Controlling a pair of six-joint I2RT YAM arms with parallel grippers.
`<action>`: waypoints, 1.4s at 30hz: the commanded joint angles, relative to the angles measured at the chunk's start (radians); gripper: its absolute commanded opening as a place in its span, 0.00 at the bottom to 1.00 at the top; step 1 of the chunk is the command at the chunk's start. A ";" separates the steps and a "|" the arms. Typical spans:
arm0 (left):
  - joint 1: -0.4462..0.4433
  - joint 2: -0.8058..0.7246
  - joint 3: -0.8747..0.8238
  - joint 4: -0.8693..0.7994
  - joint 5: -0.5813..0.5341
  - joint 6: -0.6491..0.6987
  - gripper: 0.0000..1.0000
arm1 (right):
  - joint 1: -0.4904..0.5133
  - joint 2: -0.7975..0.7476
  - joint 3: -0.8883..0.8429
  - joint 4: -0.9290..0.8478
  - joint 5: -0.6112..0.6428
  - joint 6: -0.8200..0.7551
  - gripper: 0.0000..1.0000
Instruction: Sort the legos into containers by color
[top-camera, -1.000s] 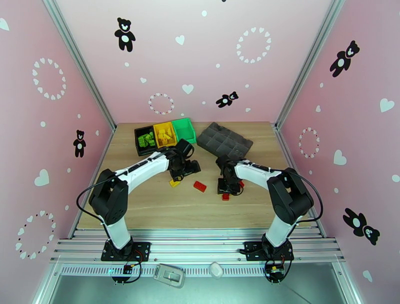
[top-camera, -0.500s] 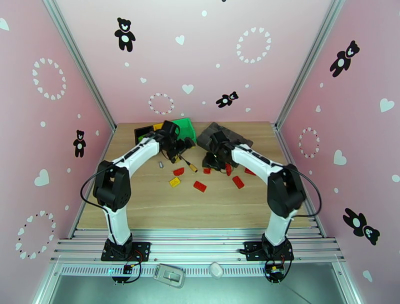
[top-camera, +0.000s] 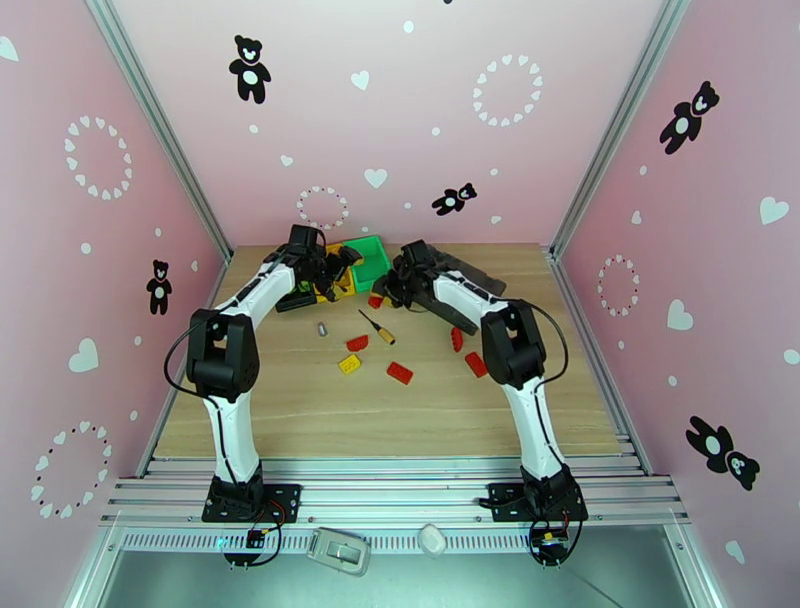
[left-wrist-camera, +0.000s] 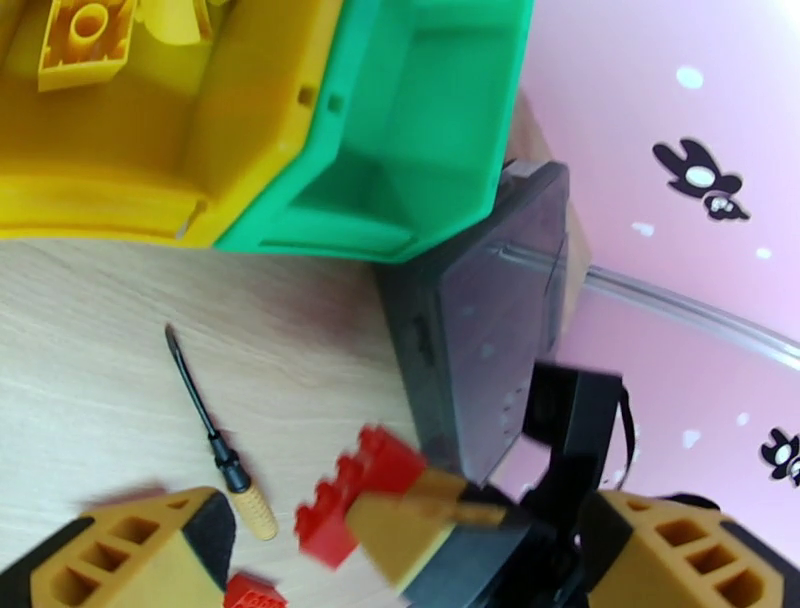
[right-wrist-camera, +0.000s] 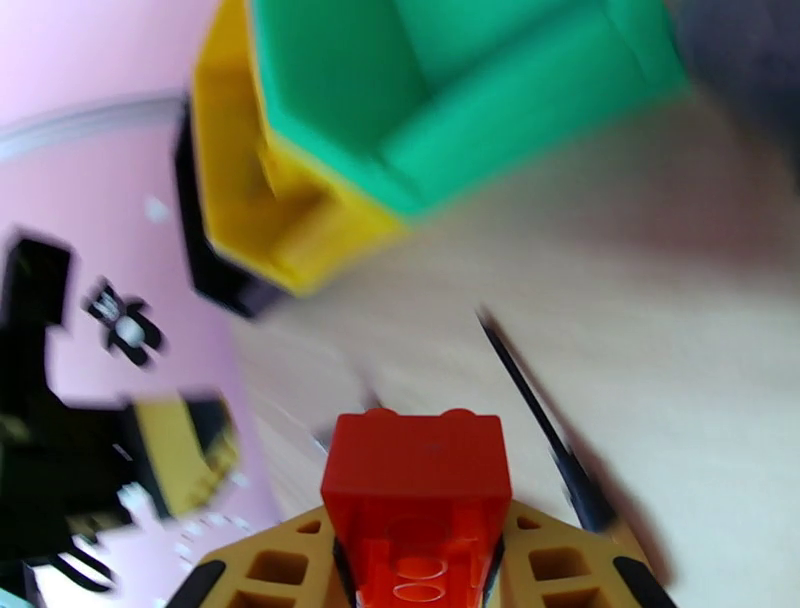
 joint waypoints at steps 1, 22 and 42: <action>0.009 0.019 0.039 0.016 0.038 -0.017 0.96 | -0.026 0.105 0.121 0.213 -0.037 0.194 0.34; 0.009 -0.152 -0.128 -0.015 -0.042 0.050 0.93 | -0.038 0.143 0.409 -0.073 -0.024 0.066 0.81; -0.049 -0.444 -0.487 -0.149 -0.150 0.169 0.98 | 0.112 -0.333 -0.196 -0.693 0.329 -0.722 0.87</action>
